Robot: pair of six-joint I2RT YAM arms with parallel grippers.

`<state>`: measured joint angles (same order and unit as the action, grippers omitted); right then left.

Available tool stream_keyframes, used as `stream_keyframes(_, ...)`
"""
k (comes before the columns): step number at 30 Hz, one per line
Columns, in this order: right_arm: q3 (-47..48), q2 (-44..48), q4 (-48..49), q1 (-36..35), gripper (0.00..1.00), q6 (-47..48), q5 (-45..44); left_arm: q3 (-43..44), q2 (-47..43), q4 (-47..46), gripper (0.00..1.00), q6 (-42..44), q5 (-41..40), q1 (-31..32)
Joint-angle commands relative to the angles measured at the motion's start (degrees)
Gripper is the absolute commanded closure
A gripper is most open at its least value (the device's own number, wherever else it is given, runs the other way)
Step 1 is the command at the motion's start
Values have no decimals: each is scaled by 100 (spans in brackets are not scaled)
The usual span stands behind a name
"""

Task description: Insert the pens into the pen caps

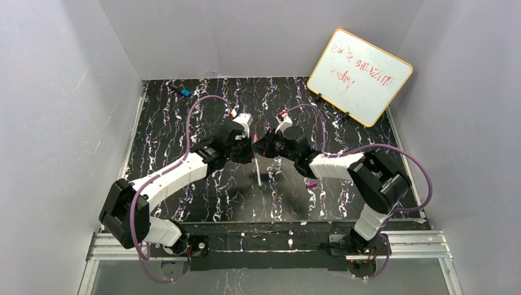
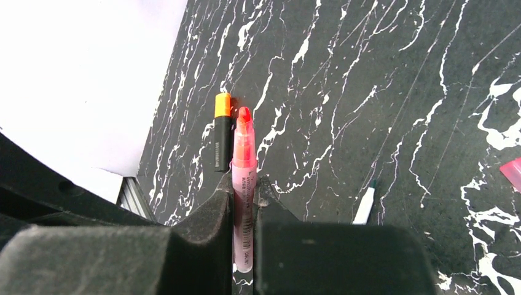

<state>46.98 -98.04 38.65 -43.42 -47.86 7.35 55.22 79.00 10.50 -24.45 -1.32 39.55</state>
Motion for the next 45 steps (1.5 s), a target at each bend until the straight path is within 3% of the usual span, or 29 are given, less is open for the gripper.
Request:
stream_keyframes(1,305,-2,123,26,99,220,280,-319,-512,-181,99,94,32,-2)
stream_keyframes(7,321,160,77,23,99,467,673,-1099,-1016,-1111,78,-173,810,-253)
stream_keyframes(17,335,319,93,23,99,575,1059,-2323,-1435,-3270,72,-1138,2669,-1318)
stream_keyframes(25,399,329,77,20,99,602,1190,-2551,-1072,-4588,67,-1660,3654,-1327)
stream_keyframes(33,439,331,132,24,99,585,1211,-2719,-1146,-4425,66,-1570,3721,-1327)
stream_keyframes(41,437,466,-56,31,99,734,1155,-2859,-1486,-3439,65,-933,3373,-1327)
stream_keyframes(45,573,441,-227,29,99,754,1330,-2878,-1473,-3437,61,-890,3258,-1331)
